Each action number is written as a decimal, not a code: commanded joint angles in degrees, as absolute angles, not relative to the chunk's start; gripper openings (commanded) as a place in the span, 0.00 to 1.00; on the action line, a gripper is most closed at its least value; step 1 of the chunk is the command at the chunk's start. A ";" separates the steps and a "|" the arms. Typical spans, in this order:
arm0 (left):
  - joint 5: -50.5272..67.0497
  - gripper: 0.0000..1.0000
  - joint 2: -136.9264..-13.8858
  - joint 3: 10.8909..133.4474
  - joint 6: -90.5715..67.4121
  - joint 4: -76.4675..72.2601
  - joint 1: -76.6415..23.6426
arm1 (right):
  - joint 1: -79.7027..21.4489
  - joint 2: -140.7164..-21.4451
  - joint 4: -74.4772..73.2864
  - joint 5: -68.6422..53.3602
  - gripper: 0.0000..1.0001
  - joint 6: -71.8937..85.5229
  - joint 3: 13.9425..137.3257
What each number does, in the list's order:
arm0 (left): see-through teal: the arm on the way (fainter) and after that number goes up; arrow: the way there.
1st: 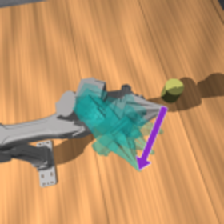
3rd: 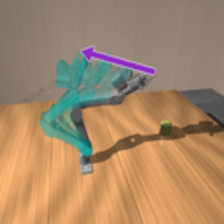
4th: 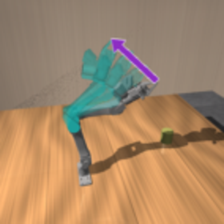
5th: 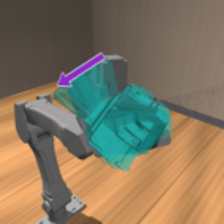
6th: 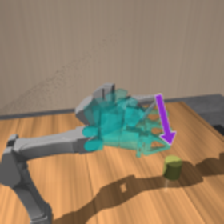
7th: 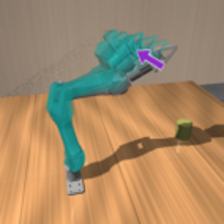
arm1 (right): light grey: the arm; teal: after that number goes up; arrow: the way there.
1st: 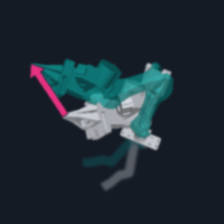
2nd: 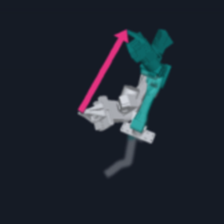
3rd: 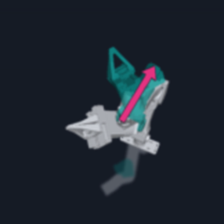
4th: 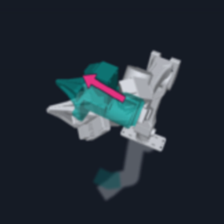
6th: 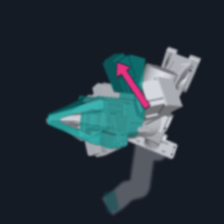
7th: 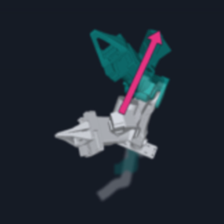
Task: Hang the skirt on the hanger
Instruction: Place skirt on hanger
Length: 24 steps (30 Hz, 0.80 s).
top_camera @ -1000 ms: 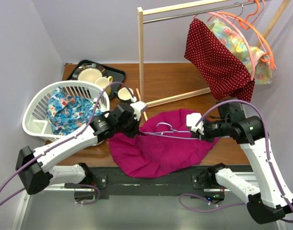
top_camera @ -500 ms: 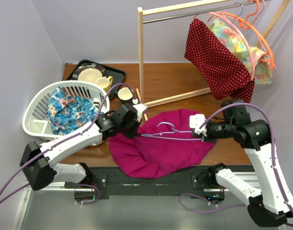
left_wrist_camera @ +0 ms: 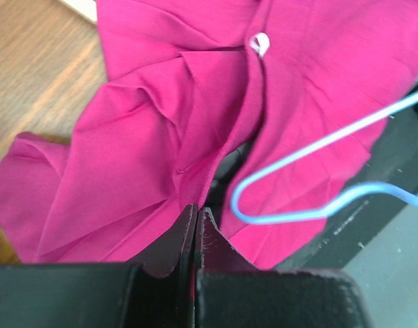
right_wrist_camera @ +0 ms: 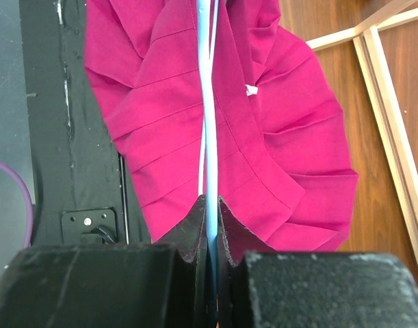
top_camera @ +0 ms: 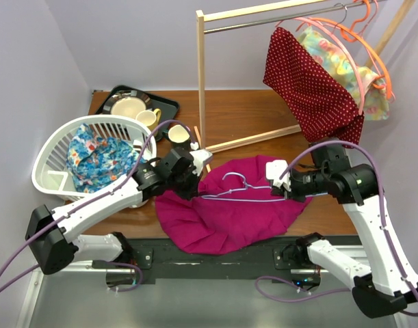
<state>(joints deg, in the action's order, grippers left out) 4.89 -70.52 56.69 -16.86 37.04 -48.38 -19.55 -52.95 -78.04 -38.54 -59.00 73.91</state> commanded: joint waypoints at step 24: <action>7.65 0.00 -66.53 59.76 -12.30 42.27 -48.08 | -19.86 -57.22 -89.65 -40.69 0.00 -63.37 74.79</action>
<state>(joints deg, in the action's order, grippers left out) 8.73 -68.47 56.80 -12.40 42.04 -48.38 -19.57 -57.32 -77.87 -38.11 -61.84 75.88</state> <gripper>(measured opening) 0.018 0.026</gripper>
